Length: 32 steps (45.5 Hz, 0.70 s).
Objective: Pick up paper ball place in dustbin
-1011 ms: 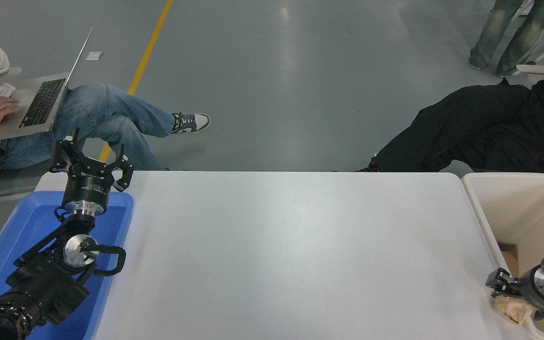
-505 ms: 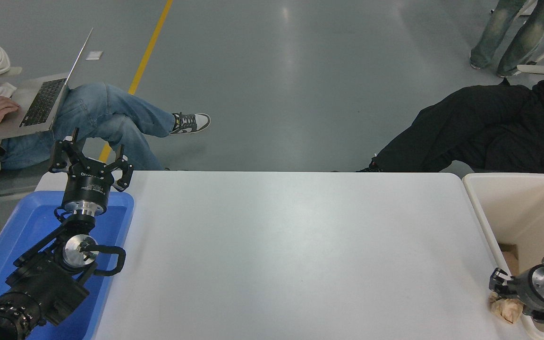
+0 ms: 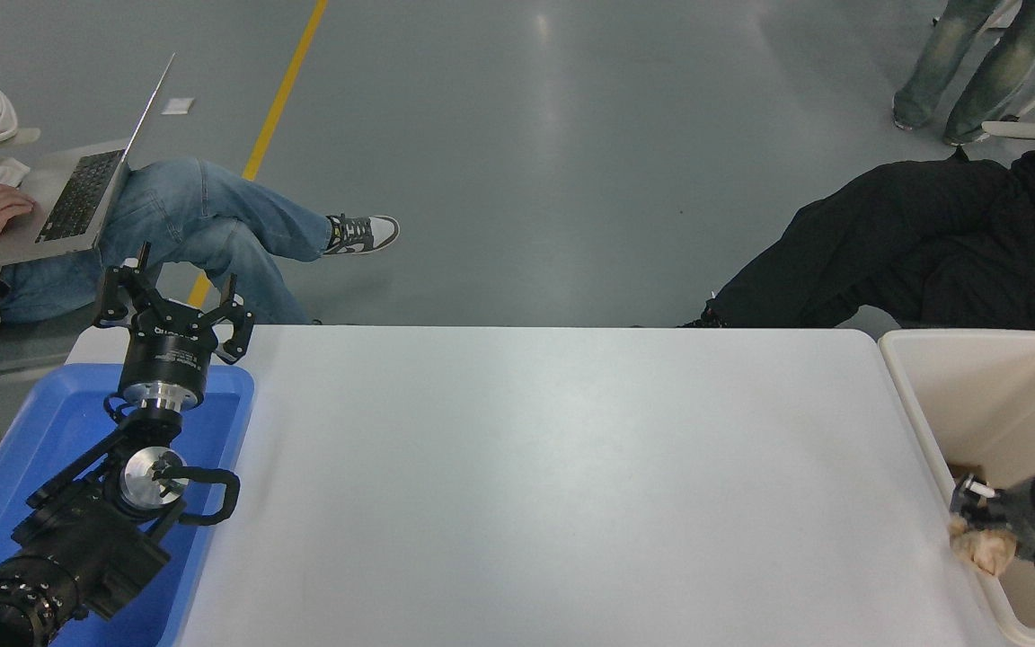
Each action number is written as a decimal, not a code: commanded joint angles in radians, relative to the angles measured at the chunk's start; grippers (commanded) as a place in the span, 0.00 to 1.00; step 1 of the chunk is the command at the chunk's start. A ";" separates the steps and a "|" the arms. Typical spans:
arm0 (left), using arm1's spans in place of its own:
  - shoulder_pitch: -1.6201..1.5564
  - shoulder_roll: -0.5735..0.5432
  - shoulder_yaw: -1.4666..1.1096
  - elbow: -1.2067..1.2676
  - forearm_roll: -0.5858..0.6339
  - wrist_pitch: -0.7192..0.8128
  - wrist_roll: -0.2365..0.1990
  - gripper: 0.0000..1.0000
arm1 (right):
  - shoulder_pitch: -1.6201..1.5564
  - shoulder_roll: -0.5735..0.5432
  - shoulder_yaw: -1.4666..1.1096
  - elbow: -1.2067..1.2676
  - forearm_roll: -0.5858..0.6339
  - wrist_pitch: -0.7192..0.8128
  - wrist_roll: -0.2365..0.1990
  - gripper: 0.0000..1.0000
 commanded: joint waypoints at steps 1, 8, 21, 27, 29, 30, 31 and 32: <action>0.001 0.001 0.000 0.001 0.000 0.000 0.000 0.99 | 0.356 -0.028 -0.185 0.221 -0.009 0.159 0.000 0.00; -0.001 -0.001 0.000 0.001 0.000 0.000 0.000 0.99 | 0.562 -0.031 -0.199 0.235 -0.008 0.408 -0.001 0.00; 0.001 0.001 0.000 0.000 0.000 0.000 0.000 0.99 | 0.889 -0.034 -0.239 0.274 -0.002 0.408 -0.001 0.00; 0.001 0.001 0.000 0.000 0.000 0.000 0.000 0.99 | 1.053 -0.020 -0.286 0.348 -0.002 0.408 -0.001 0.00; 0.001 0.001 0.000 0.001 0.000 0.000 0.000 0.99 | 1.094 -0.017 -0.300 0.362 -0.002 0.408 -0.001 0.00; 0.001 0.001 0.000 0.001 0.000 0.000 0.000 0.99 | 1.111 -0.016 -0.303 0.365 -0.002 0.408 -0.001 0.00; 0.001 -0.001 0.000 0.001 0.000 0.000 0.000 0.99 | 1.125 -0.014 -0.305 0.366 -0.002 0.408 -0.001 0.00; 0.001 -0.001 0.000 0.001 0.000 0.000 0.000 0.99 | 1.130 -0.013 -0.305 0.366 -0.002 0.408 -0.001 0.00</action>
